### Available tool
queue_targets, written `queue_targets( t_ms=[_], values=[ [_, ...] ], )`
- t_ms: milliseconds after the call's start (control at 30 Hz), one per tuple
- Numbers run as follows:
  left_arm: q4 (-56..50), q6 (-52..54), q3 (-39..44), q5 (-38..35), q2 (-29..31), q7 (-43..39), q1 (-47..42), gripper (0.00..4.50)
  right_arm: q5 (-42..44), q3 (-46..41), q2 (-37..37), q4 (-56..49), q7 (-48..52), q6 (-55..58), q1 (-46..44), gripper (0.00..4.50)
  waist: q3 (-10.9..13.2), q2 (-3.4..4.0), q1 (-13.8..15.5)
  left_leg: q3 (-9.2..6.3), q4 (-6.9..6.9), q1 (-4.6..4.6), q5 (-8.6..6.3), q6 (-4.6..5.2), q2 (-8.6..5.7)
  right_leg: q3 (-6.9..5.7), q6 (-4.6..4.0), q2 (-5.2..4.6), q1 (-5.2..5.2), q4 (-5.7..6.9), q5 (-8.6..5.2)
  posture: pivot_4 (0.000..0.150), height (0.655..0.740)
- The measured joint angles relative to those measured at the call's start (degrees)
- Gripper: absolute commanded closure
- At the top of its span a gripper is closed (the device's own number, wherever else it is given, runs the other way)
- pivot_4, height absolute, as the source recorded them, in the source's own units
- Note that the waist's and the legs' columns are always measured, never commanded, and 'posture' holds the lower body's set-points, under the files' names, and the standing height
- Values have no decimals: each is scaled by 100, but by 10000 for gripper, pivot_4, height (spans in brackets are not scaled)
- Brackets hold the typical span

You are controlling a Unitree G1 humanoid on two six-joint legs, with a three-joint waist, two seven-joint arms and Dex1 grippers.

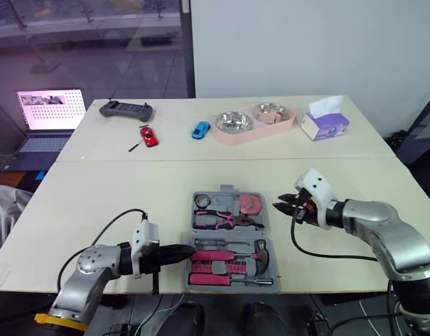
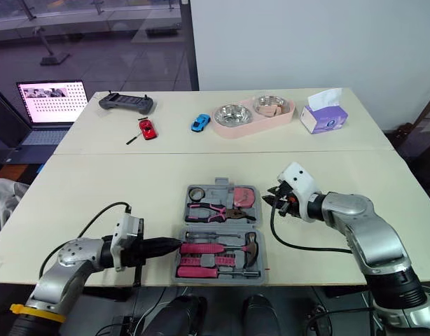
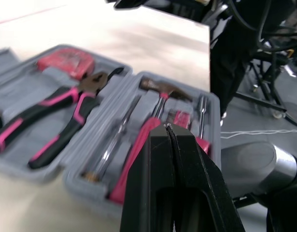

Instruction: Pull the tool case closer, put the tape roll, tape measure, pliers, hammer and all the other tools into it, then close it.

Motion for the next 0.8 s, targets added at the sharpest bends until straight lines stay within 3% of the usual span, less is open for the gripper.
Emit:
queue_targets(
  t_ms=[100,367,600,800],
  values=[
    [319,-214,-298,216,-78,-104,-188,45000,204,-28,4,93,-23,473,-207,271,0,0,-4,6,0,1,0,1,2,5,0,0,-2,0,2,1500,7370],
    [1221,-805,-671,849,-246,-64,-422,45000,733,-70,234,290,-307,1870,-738,271,0,0,0,15,1,-1,-2,3,5,12,5,0,-6,-1,7,1500,7370],
    [1574,-1162,-870,1110,-289,-8,-599,45000,964,7,385,320,-460,2442,-995,271,-1,1,-1,19,0,-1,-3,7,6,16,18,0,-9,-1,14,1500,7370],
    [1745,-1287,-996,1276,-244,43,-719,45000,928,6,997,1174,-1007,3057,-1436,271,-16,20,-23,29,-1,9,-3,7,11,24,13,4,-8,1,19,1500,7370]
  ],
)
